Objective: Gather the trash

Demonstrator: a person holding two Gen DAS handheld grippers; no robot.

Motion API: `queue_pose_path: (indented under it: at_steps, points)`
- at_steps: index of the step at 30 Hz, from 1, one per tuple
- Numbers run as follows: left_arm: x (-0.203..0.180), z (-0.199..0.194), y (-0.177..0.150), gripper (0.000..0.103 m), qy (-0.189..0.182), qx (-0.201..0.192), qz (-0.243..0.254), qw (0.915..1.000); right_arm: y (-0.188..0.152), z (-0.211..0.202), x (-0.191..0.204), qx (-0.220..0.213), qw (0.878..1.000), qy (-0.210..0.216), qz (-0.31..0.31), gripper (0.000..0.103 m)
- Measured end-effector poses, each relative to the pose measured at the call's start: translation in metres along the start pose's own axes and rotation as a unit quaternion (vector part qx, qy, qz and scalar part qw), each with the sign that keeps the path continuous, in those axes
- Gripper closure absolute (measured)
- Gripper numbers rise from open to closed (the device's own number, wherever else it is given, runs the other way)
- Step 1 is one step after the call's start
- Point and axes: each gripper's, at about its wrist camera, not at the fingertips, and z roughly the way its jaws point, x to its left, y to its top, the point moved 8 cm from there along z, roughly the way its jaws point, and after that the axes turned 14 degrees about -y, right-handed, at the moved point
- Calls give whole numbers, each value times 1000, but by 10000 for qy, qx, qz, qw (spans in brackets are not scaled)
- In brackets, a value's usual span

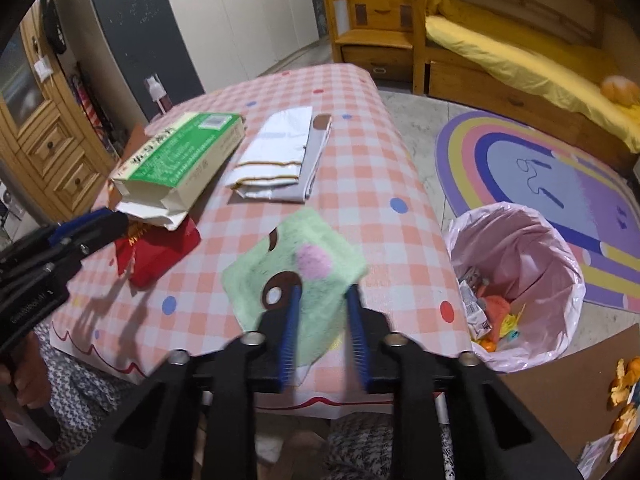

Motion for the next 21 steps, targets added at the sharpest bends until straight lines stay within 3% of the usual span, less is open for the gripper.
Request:
queue_pose_path:
  at_steps: [5, 9, 12, 15, 17, 21]
  points:
    - [-6, 3, -2, 68, 6, 50, 44, 10000, 15, -27, -10, -442, 9988, 75, 195, 103]
    - [-18, 9, 4, 44, 9, 17, 128, 9999, 34, -55, -32, -895, 9948, -49, 483, 103]
    - [-32, 19, 14, 36, -20, -54, 239, 9997, 44, -66, -47, -1116, 9916, -202, 629, 103]
    - [-44, 31, 28, 21, -10, -109, 311, 9995, 50, -69, -58, -1210, 9897, -222, 736, 103]
    - [-50, 41, 38, 15, 7, -150, 346, 9993, 52, -66, -62, -1213, 9895, -230, 754, 103]
    - [-53, 68, 50, 14, 26, -12, 308, 9995, 54, -55, -68, -1155, 9899, -160, 806, 103]
